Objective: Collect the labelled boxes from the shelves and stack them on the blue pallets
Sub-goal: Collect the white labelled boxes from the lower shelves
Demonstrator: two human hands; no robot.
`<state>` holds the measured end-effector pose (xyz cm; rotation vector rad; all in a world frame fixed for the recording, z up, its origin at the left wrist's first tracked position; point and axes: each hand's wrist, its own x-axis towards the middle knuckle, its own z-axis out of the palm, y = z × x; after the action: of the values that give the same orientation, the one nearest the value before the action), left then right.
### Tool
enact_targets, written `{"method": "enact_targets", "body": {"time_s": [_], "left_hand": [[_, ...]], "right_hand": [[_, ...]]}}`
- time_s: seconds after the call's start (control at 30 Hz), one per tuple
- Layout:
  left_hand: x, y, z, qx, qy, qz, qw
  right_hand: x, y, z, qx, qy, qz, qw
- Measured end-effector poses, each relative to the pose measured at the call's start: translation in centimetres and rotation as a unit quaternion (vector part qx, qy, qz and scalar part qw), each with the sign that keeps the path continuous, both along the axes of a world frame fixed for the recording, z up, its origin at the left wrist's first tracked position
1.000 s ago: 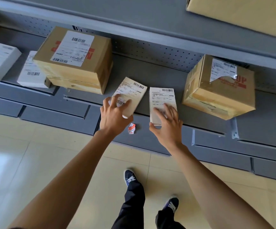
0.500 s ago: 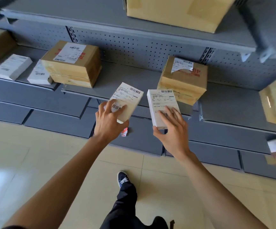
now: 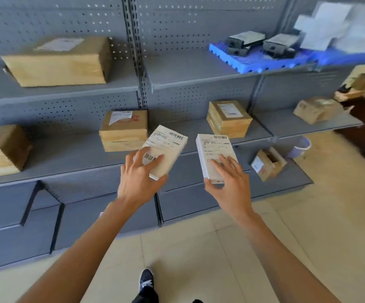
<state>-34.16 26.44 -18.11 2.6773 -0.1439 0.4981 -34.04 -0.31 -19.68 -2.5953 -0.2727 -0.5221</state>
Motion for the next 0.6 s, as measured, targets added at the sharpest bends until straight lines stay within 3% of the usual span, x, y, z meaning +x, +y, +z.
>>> {"method": "enact_targets", "body": {"time_s": [0.3,0.6], "left_hand": [[5.1,-17.0,3.5,-0.005,-0.030,-0.157,0.987],[13.6,-29.7,5.7,-0.038,-0.044,-0.244,0.968]], "right_hand": [[-1.9,-15.9,3.9,0.021,-0.016,-0.176,0.984],[1.8,-27.2,7.1,-0.011,-0.006,-0.266,0.964]]}}
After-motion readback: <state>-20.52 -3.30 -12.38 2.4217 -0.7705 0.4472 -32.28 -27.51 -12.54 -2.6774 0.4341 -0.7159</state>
